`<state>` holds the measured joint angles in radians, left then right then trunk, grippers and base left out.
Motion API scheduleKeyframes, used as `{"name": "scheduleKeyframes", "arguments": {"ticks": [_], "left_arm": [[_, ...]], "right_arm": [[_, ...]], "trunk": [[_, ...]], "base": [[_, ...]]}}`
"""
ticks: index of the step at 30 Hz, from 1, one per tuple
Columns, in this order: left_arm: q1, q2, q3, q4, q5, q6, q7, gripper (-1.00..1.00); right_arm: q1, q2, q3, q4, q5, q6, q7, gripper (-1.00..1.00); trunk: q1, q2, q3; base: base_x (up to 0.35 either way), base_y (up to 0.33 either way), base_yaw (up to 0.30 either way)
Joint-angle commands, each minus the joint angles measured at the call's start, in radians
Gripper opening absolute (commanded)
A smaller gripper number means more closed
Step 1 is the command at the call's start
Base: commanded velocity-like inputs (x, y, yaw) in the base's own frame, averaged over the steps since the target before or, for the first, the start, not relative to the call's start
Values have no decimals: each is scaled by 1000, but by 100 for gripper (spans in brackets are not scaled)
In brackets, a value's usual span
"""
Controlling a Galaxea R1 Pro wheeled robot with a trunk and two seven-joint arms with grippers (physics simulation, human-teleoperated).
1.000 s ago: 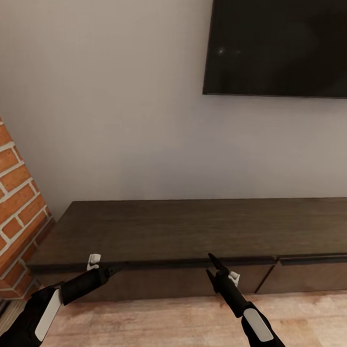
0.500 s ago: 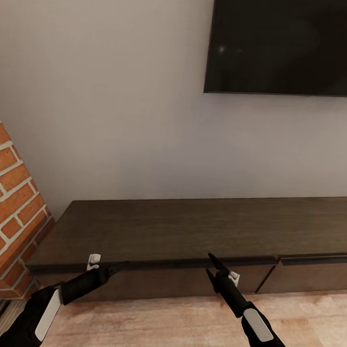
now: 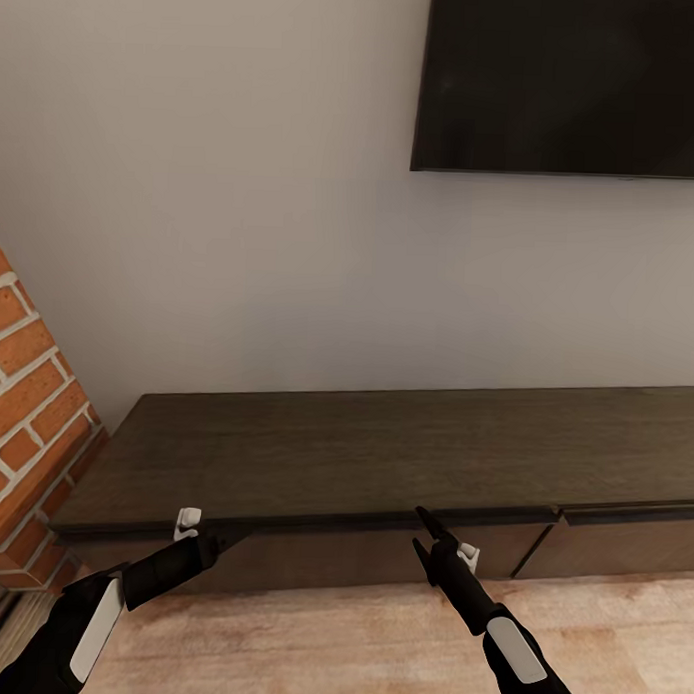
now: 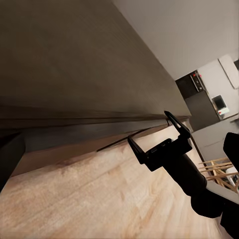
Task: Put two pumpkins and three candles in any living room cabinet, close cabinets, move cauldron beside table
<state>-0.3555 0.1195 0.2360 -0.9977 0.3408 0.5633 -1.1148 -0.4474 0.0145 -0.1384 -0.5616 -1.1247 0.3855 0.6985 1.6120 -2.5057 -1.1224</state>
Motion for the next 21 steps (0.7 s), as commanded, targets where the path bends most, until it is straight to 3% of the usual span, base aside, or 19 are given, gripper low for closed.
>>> {"name": "scheduleKeyframes", "arguments": {"ticks": [1,21], "left_arm": [[0,0,0,0,4,9,-1,100],[0,0,0,1,4,9,-1,100]], "right_arm": [[-1,1,-4,0,-6,9,1,100],[-1,1,-4,0,-6,9,1,100]], "trunk": [[0,0,-1],[1,-1,-13]], "base": [[0,0,0],[4,0,0]]}}
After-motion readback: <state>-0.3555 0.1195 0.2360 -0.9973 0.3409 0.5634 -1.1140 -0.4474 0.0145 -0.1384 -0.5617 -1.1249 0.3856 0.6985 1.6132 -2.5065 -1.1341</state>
